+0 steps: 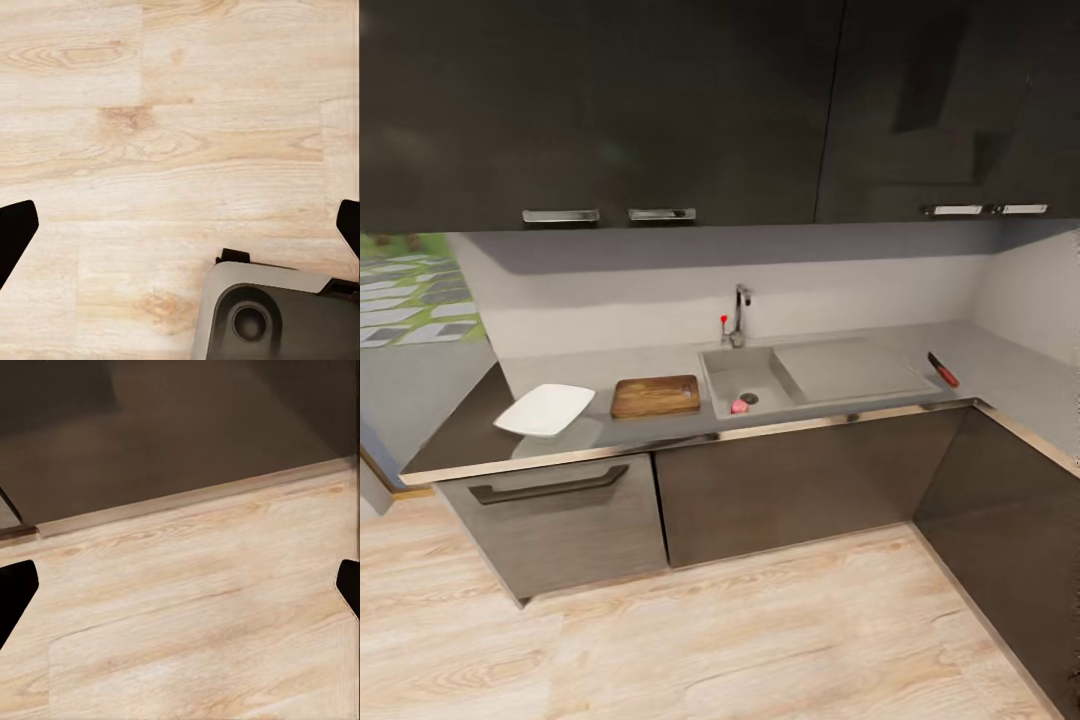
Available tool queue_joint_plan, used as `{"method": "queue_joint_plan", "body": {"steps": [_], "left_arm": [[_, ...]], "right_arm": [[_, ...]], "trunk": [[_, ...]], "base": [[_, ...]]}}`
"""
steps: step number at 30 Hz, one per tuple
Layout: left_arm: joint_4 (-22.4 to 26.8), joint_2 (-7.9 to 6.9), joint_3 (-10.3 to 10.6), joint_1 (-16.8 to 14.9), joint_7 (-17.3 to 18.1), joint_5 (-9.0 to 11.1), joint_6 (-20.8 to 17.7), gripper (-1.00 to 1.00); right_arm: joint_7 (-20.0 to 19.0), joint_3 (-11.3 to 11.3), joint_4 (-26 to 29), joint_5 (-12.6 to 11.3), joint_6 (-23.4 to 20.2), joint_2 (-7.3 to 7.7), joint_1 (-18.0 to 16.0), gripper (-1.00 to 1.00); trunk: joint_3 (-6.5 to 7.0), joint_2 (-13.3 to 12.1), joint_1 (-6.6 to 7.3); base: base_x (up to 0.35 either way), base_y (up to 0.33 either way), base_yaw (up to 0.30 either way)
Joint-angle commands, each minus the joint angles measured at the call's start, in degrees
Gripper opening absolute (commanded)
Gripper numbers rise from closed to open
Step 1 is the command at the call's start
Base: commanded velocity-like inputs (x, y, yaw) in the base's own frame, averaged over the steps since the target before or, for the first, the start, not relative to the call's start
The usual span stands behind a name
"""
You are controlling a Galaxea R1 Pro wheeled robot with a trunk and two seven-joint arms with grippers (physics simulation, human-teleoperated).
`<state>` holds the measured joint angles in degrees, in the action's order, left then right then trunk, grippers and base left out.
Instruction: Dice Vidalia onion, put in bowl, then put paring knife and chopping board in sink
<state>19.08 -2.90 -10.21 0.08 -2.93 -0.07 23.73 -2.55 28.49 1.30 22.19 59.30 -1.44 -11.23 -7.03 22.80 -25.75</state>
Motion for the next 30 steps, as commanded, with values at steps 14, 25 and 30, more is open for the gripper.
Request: {"method": "queue_joint_plan", "body": {"steps": [14, 25, 30], "left_arm": [[0.1, 0.0, 0.6, 0.0, -0.2, 0.0, 0.1, 1.0], [0.1, 0.0, 0.8, 0.0, -0.2, 0.0, 0.1, 1.0], [0.1, 0.0, 0.8, 0.0, -0.2, 0.1, 0.1, 1.0]], "right_arm": [[-0.3, 0.4, 0.0, 0.2, 0.2, -0.19, 0.0, 1.0], [-0.3, 0.4, 0.0, 0.2, 0.2, -0.23, 0.0, 1.0], [-0.3, 0.4, 0.0, 0.2, 0.2, -0.21, 0.0, 1.0]], "trunk": [[-0.11, 0.1, -0.04], [-0.11, 0.1, -0.04], [-0.11, 0.1, -0.04]], "base": [[0.002, -0.324, 0.024], [0.0, -0.329, 0.011], [0.0, -0.322, 0.134]]}}
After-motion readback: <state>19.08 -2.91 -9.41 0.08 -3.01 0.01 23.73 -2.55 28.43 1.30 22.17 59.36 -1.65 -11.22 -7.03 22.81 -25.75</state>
